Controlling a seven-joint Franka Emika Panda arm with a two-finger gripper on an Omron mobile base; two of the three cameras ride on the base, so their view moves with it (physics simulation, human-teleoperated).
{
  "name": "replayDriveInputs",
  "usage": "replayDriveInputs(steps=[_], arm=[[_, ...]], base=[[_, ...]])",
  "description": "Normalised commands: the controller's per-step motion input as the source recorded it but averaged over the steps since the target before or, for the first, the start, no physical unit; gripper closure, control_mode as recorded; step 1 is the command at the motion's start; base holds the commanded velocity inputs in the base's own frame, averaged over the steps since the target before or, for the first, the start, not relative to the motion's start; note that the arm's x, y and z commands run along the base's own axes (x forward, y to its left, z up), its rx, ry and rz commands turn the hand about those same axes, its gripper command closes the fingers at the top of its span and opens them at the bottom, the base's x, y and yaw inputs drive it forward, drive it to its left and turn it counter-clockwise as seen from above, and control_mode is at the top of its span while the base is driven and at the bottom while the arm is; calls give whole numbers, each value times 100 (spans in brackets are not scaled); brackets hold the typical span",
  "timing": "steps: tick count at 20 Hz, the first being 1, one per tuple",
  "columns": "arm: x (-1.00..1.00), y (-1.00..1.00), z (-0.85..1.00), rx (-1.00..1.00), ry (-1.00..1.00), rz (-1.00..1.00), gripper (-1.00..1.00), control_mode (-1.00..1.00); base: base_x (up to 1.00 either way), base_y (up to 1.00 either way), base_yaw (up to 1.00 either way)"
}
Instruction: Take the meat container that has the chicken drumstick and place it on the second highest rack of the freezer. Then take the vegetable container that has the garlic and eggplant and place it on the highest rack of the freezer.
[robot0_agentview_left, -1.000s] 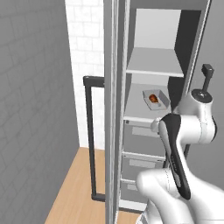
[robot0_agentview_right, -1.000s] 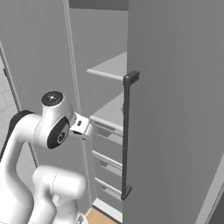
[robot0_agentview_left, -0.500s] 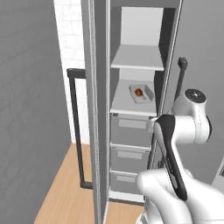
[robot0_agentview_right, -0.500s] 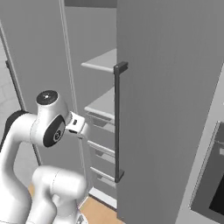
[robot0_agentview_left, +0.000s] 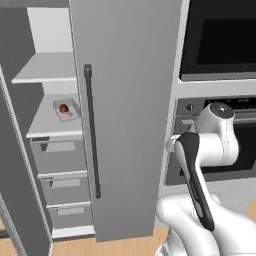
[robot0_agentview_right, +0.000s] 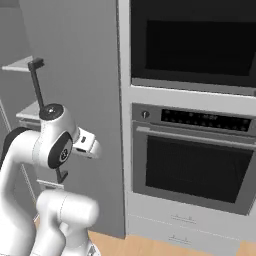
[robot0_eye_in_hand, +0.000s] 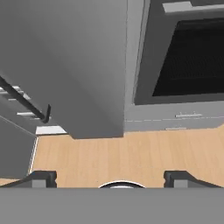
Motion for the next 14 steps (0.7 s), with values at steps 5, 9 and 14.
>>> replayDriveInputs(steps=[5, 9, 14], arm=[[0, 0, 0, 0, 0, 0, -100, 100], [0, 0, 0, 0, 0, 0, -100, 100], [0, 0, 0, 0, 0, 0, -100, 100]], base=[[5, -100, -15], [25, -100, 0], [54, -96, 1]])
